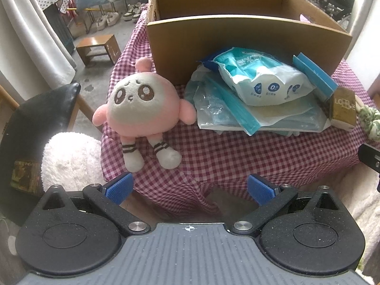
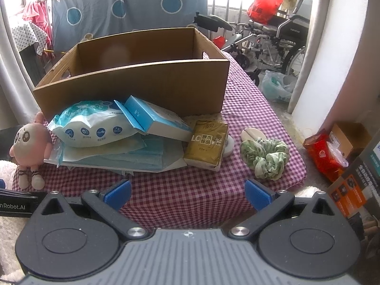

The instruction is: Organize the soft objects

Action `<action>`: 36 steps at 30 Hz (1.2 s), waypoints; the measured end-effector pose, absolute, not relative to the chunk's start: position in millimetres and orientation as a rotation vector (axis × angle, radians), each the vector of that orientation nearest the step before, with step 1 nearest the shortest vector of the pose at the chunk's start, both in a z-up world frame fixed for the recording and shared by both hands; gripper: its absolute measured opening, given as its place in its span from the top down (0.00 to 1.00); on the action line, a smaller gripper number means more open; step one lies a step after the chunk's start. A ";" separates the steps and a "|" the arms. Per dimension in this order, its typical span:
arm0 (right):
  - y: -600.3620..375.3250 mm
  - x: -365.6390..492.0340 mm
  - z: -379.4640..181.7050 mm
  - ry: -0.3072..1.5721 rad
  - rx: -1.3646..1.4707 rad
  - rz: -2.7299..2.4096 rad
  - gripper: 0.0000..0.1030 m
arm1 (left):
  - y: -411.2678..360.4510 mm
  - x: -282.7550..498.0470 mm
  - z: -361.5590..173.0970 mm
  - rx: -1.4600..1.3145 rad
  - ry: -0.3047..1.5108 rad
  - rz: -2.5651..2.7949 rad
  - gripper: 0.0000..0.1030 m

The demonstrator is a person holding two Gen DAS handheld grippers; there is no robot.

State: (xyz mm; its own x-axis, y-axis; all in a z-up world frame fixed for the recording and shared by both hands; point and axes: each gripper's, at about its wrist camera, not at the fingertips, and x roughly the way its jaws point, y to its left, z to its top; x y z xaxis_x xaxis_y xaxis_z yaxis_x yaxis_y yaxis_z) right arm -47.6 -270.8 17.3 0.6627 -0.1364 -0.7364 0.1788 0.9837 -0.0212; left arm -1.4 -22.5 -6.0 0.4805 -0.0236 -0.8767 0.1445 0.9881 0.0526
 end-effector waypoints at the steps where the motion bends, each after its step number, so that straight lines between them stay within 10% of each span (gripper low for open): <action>1: -270.5 -47.2 17.2 0.828 0.054 -0.177 0.00 | -22.5 -1.2 -6.1 0.125 1.065 -0.102 0.00; 36: -265.4 -43.8 10.8 0.832 0.044 -0.170 0.00 | -14.7 0.8 -9.6 0.108 1.079 -0.090 0.00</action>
State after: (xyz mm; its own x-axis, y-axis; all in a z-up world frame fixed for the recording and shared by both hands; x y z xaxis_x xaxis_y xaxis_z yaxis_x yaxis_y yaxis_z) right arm -43.8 -265.4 10.8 0.6609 -0.1328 -0.7386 0.1673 0.9855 -0.0275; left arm 0.8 -14.7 -9.6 0.4690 -0.0211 -0.8829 0.1262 0.9911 0.0434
